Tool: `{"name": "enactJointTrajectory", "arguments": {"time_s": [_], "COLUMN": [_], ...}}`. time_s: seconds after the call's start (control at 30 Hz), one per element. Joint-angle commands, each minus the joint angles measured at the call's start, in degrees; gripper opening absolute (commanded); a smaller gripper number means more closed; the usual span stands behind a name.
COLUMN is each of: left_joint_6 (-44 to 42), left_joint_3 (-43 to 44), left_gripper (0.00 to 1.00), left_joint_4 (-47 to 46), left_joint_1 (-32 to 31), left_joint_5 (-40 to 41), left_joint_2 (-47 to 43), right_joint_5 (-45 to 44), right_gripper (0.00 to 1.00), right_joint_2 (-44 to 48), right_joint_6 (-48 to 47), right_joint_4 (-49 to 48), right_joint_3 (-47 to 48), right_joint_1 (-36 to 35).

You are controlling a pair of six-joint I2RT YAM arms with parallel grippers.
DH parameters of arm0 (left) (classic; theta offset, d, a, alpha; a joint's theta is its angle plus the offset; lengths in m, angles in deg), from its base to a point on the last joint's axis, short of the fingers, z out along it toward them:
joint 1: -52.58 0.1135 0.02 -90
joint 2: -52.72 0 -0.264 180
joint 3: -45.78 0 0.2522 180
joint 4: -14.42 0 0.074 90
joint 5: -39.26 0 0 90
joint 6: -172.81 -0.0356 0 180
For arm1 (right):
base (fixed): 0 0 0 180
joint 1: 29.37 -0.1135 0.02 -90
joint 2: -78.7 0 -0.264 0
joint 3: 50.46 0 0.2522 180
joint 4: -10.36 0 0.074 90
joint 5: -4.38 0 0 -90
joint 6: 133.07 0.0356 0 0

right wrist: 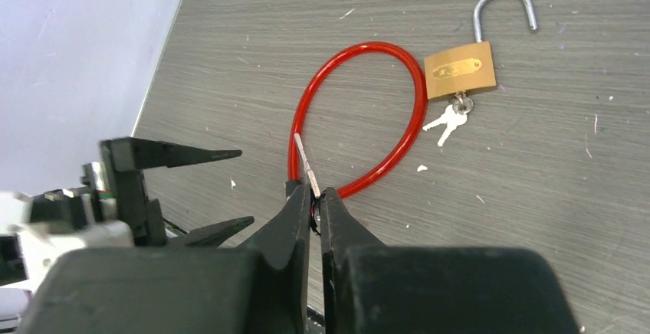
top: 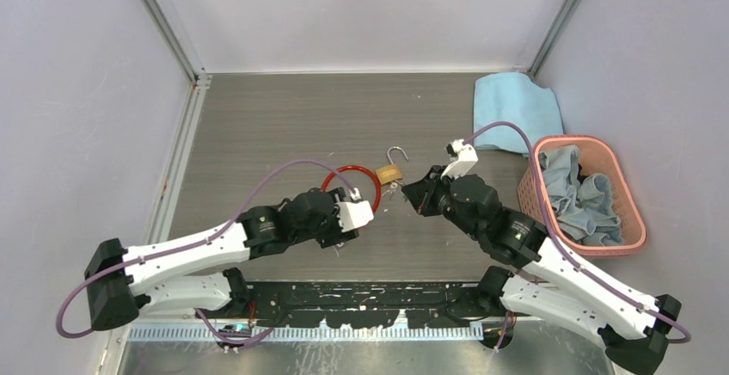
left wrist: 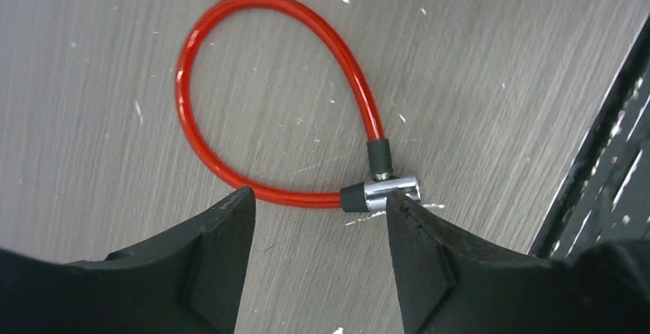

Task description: Unlock with the key

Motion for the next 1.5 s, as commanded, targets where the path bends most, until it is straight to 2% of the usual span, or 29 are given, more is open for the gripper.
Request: {"name": "enactJointTrajectory", "arguments": {"time_s": [0.0,0.1,0.3,0.47,0.63,0.97,1.13,1.23,1.33,1.47], "left_joint_6": [-14.8,-17.57,-20.73,-22.12,-24.01,-25.24,-25.08,-24.63,-23.32,-20.12], "left_joint_3": [3.46,4.51,5.97,7.23,8.82,9.09,9.51,9.94,9.99,7.89], "left_gripper": [0.63,0.6,0.58,0.59,0.58,0.56,0.48,0.36,0.18,0.17], "left_joint_4": [5.31,7.98,10.22,11.17,12.14,13.01,14.08,13.65,13.1,8.21], "left_joint_1": [0.15,1.38,6.2,6.99,7.21,7.53,7.54,7.55,7.59,7.83], "left_joint_5": [-5.06,-2.55,-9.55,-15.06,-16.29,-17.69,-17.1,-16.52,-16.02,-14.66], "left_joint_2": [4.91,8.25,10.6,15.26,21.71,28.93,33.3,34.02,33.74,31.39], "right_joint_5": [-2.07,-2.38,-1.55,-0.82,-0.76,-0.84,-0.74,-0.86,-1.13,-1.31], "right_gripper": [0.01,0.01,0.01,0.01,0.01,0.01,0.01,0.01,0.01,0.01], "right_joint_2": [3.36,5.3,8.92,10.66,13.1,15.66,16.1,16.73,17.27,17.82], "right_joint_6": [2.1,3.16,4.67,5.2,5.78,6.02,5.93,5.93,5.94,6.01], "right_joint_4": [1.73,3.34,4.07,5.05,5.41,6.99,7.54,7.93,8.58,8.96], "right_joint_3": [-0.29,-0.82,-2.34,-2.44,-3.27,-3.92,-3.7,-3.48,-3.38,-3.37], "right_joint_1": [-0.15,-0.15,-0.15,-0.15,-0.12,-0.15,-0.13,-0.14,-0.14,-0.08]}}
